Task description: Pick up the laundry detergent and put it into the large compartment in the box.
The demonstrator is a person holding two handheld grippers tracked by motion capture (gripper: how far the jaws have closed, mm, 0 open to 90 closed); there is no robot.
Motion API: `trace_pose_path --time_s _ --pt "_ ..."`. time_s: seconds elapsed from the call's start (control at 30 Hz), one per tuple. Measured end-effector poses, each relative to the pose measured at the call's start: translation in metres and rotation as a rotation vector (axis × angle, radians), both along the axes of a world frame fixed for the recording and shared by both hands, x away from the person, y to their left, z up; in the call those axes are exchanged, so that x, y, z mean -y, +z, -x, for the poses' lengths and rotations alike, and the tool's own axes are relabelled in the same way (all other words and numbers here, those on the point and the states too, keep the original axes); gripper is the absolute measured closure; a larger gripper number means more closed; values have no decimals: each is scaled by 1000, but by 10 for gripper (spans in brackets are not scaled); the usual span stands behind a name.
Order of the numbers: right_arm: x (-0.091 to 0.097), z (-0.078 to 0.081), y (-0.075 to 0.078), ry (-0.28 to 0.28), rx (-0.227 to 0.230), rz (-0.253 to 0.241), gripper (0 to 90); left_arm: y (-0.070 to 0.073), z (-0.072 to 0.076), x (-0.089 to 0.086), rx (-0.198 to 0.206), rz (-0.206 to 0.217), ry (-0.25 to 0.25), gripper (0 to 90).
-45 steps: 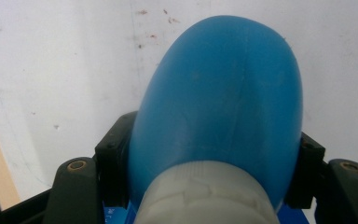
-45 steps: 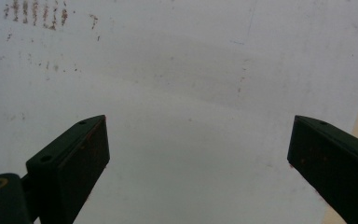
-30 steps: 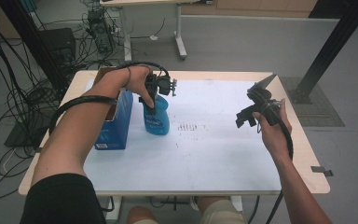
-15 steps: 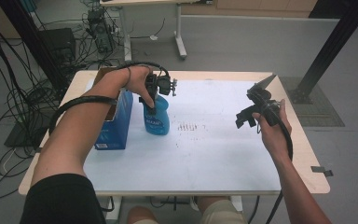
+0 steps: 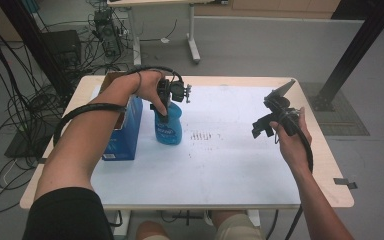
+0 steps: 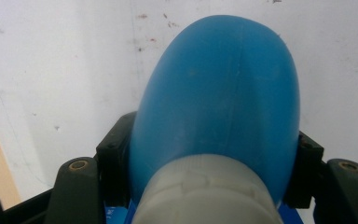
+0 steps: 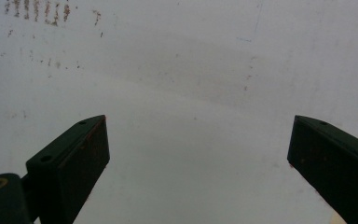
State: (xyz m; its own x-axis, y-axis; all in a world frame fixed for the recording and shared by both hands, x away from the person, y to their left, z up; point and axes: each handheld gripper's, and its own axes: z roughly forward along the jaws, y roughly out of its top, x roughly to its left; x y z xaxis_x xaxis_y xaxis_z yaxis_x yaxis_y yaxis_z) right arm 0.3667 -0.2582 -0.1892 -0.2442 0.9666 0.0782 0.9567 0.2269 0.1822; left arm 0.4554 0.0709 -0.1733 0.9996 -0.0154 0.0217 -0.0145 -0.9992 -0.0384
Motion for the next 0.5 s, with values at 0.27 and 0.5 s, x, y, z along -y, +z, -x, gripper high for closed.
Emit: trace_pose_path --time_s 0.27,0.5 --pt "1 2 2 4 5 0 55 2 2 5 3 -6 17 358" --pt "3 4 4 -1 8 -3 55 17 2 11 10 -6 68 360"
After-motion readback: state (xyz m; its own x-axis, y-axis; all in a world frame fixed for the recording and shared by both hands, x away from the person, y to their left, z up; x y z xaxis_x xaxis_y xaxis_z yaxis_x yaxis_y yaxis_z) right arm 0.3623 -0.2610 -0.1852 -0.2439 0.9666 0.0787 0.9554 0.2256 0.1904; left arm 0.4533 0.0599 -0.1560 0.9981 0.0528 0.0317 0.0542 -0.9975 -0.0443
